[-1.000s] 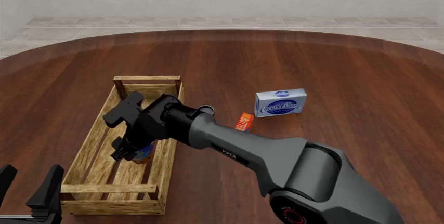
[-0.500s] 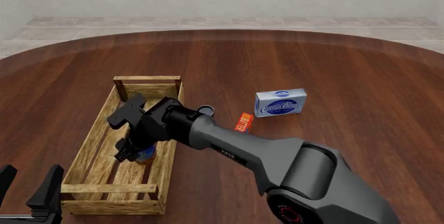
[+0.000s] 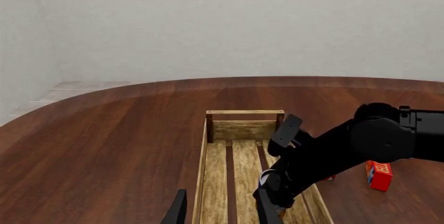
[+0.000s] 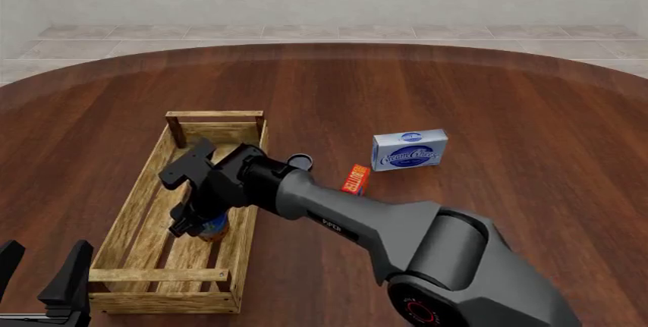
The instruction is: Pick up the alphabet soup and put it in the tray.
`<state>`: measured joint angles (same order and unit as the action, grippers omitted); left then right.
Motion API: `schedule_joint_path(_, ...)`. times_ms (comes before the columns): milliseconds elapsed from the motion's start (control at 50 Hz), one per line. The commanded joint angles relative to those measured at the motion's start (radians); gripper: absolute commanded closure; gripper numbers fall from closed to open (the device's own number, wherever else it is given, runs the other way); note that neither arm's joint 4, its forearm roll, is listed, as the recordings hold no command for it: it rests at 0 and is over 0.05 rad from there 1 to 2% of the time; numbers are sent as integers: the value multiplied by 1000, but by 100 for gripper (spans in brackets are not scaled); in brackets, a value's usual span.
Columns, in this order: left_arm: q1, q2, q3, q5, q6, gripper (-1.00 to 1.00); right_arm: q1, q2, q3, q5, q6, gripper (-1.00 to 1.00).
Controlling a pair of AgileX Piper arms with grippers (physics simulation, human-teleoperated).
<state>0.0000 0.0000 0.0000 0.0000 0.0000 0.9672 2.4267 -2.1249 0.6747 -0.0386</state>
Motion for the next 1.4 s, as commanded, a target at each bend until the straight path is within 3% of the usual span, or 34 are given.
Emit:
schedule_joint_path(20,0,0,0,0,0,-100,-6,9,-8,-8,23,100)
schedule_joint_path(520,0,0,0,0,0,-100,-6,32,-15,-6,29,100)
schedule_joint_path(540,0,0,0,0,0,-100,-6,26,-6,-12,19,-100)
schedule_joint_path(600,0,0,0,0,0,-100,-26,54,-44,18,33,-100)
schedule_joint_path(960,0,0,0,0,0,-100,-22,11,-9,1,31,-100)
schedule_joint_path(1400,0,0,0,0,0,-100,-12,-159,56,30,13,-100)
